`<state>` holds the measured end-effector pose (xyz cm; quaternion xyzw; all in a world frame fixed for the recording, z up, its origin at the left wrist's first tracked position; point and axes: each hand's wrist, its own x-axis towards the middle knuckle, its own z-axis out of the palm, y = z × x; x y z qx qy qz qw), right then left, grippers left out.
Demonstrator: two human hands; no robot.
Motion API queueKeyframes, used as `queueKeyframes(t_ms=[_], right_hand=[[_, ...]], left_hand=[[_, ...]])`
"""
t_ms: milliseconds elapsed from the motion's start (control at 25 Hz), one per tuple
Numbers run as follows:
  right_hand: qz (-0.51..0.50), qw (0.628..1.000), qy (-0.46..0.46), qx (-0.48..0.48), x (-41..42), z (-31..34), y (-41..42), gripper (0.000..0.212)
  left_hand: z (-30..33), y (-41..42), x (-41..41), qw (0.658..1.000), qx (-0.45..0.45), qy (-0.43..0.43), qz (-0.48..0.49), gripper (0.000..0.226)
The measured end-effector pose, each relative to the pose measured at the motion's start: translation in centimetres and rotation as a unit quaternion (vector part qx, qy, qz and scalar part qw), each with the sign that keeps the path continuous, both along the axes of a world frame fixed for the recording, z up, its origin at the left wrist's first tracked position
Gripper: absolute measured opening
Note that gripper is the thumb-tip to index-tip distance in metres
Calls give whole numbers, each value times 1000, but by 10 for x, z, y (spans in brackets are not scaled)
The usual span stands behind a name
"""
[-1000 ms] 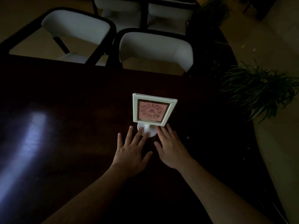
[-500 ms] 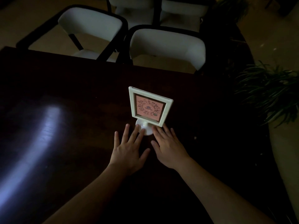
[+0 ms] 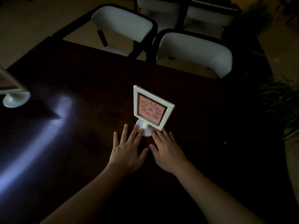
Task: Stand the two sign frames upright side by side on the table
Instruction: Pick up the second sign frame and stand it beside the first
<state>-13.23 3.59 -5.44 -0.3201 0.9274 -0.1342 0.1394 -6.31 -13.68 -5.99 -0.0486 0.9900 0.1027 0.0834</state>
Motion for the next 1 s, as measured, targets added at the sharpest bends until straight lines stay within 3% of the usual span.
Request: queueKeyframes(t_ms=[1000], right_hand=[[108, 994, 13, 13, 37, 10, -222, 64]], left_hand=[[2, -202, 62, 992, 22, 31, 120, 74]])
